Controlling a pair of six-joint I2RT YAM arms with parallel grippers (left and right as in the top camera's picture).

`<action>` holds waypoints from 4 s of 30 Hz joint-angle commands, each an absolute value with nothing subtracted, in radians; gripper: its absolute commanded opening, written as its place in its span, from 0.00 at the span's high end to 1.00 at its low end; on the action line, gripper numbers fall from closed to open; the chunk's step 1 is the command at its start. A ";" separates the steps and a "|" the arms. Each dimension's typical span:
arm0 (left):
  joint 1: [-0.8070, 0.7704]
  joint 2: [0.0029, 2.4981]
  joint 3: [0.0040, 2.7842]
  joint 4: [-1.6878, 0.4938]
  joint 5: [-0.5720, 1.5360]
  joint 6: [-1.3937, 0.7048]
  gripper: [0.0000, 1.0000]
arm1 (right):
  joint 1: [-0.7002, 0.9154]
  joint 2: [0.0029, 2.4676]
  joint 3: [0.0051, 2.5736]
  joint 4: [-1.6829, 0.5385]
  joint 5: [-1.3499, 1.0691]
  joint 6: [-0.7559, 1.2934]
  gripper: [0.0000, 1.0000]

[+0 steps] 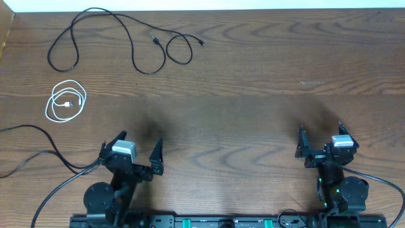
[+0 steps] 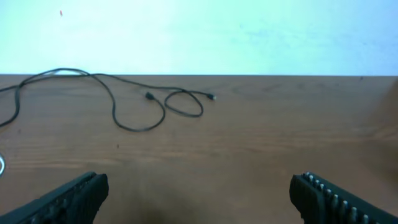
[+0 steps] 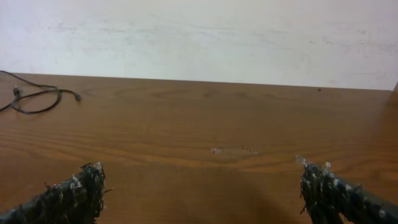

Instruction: Untangle cables

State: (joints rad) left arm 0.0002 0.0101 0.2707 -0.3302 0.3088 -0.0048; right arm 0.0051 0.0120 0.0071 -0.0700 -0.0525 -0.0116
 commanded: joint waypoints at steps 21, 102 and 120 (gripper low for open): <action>-0.013 0.001 0.004 0.084 0.294 -0.046 0.02 | 0.015 0.005 0.006 -0.074 -0.053 -0.023 0.01; -0.059 0.002 0.004 -0.074 0.080 0.073 0.02 | 0.015 0.006 0.006 -0.074 -0.053 -0.023 0.01; -0.056 0.001 0.004 -0.069 0.067 0.040 0.02 | 0.015 0.006 0.006 -0.074 -0.053 -0.023 0.01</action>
State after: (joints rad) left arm -0.0563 0.0109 0.0250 -0.0406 0.0715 0.0490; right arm 0.0051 0.0116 0.0071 -0.0696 -0.0525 -0.0120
